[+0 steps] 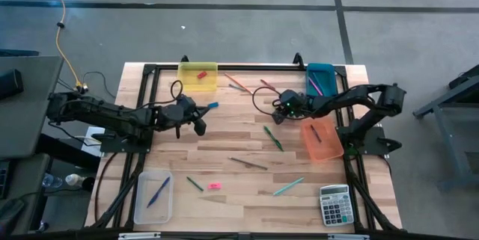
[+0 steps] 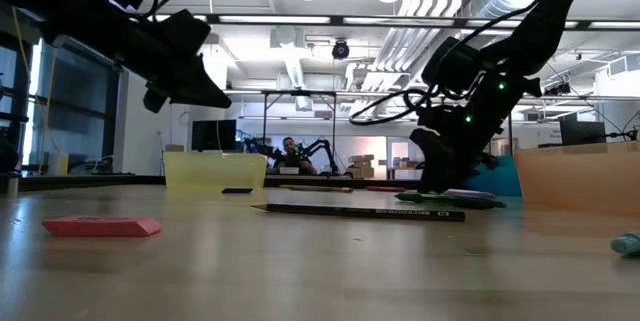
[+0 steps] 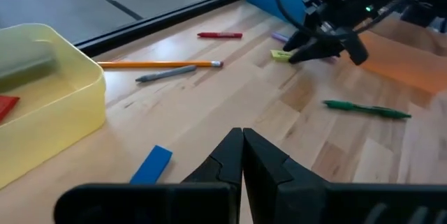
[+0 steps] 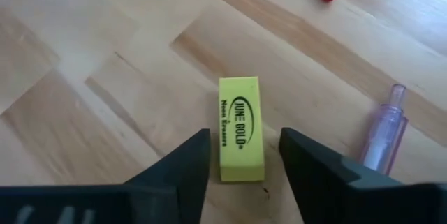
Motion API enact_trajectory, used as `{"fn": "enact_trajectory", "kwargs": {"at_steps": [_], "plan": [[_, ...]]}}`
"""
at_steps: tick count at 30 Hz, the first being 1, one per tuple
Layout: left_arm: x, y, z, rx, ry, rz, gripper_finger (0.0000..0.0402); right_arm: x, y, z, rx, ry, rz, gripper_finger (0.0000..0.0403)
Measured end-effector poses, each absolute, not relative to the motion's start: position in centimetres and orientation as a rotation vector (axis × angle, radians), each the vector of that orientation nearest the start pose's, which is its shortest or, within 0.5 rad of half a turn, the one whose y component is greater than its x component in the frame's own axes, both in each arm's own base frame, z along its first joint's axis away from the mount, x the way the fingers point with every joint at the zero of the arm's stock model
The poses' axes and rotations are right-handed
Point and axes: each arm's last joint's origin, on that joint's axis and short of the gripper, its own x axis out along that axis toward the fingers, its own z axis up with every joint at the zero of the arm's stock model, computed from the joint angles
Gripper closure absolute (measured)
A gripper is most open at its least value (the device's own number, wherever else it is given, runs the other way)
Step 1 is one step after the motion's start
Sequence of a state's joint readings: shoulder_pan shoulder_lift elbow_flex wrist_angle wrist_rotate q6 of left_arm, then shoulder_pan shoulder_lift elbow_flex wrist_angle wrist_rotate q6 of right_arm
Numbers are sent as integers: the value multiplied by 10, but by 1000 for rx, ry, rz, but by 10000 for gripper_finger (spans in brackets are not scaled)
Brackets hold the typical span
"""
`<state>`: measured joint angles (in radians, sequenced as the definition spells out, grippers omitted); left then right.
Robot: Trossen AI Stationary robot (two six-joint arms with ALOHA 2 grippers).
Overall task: Sort crayons/erasers/pens/pencils in bins
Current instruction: Put the green eraser into the yellow bin
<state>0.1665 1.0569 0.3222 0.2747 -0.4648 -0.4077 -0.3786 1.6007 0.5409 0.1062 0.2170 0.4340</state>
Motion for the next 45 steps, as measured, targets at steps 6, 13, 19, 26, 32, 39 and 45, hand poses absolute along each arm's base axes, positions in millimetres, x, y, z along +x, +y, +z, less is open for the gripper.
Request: {"fn": "enact_trajectory", "kwargs": {"at_steps": [6,13,19,26,32,39,45], "plan": [[191,49,172,-424,304,682,401,237,-101,107,595,757,-779,315],[186,63,168,-752,248,736,402,239,-96,112,590,732,-742,370],[189,63,171,-1033,272,483,399,247,-88,128,586,661,-559,366],[196,57,182,-1238,159,378,360,269,-72,164,521,518,-447,374],[197,57,186,-1275,85,392,311,299,-55,207,319,446,-294,385],[201,53,198,-1350,-30,312,264,323,-35,257,191,390,-206,387],[202,50,198,-1380,-30,303,248,319,-30,270,223,583,-359,386]]}}
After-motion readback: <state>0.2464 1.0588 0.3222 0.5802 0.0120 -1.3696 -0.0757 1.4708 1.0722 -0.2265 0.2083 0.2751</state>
